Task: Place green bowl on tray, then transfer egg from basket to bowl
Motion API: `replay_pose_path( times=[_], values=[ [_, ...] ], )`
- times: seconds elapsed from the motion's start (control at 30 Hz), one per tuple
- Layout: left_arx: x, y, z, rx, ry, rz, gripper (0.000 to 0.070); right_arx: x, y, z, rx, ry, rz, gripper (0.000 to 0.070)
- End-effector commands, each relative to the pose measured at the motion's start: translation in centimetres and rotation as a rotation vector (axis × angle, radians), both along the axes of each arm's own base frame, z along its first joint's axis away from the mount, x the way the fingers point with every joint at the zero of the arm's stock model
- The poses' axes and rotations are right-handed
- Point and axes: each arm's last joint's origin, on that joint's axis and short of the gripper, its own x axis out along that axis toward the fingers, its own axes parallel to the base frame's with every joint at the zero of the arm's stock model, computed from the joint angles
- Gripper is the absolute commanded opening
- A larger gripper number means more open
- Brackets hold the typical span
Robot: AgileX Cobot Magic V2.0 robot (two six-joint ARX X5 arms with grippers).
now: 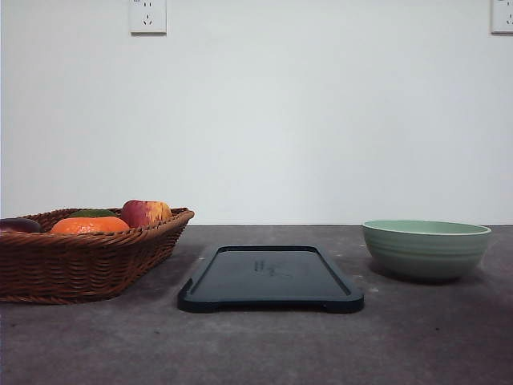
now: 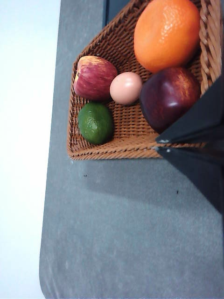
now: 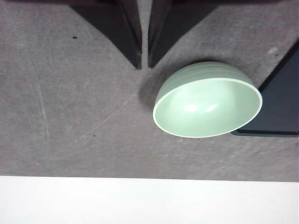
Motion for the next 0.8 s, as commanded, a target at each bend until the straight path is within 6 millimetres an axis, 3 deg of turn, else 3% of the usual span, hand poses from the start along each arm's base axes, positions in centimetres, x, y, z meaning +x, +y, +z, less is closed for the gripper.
replay_pose_path(
  times=[0.0,0.37,0.6,0.77],
  values=[
    [0.1,0.0,-0.7,-0.099,0.028,0.015,0.0,0.0,0.0,0.0,0.015,-0.004,0.003,0.0016],
    [0.1,0.0,-0.5,-0.64,0.045,0.093,0.0,0.0,0.0,0.1,0.341,0.014,-0.048,0.0013],
    [0.2,0.0,1.5,-0.585,-0.147,0.029,0.0,0.1,0.0,2.0,0.384,-0.16,-0.017,0.0006],
    [-0.3,0.0,3.8,-0.505,-0.224,0.028,0.0,-0.2,0.0,4.0,0.38,-0.193,-0.013,0.0006]
  ],
)
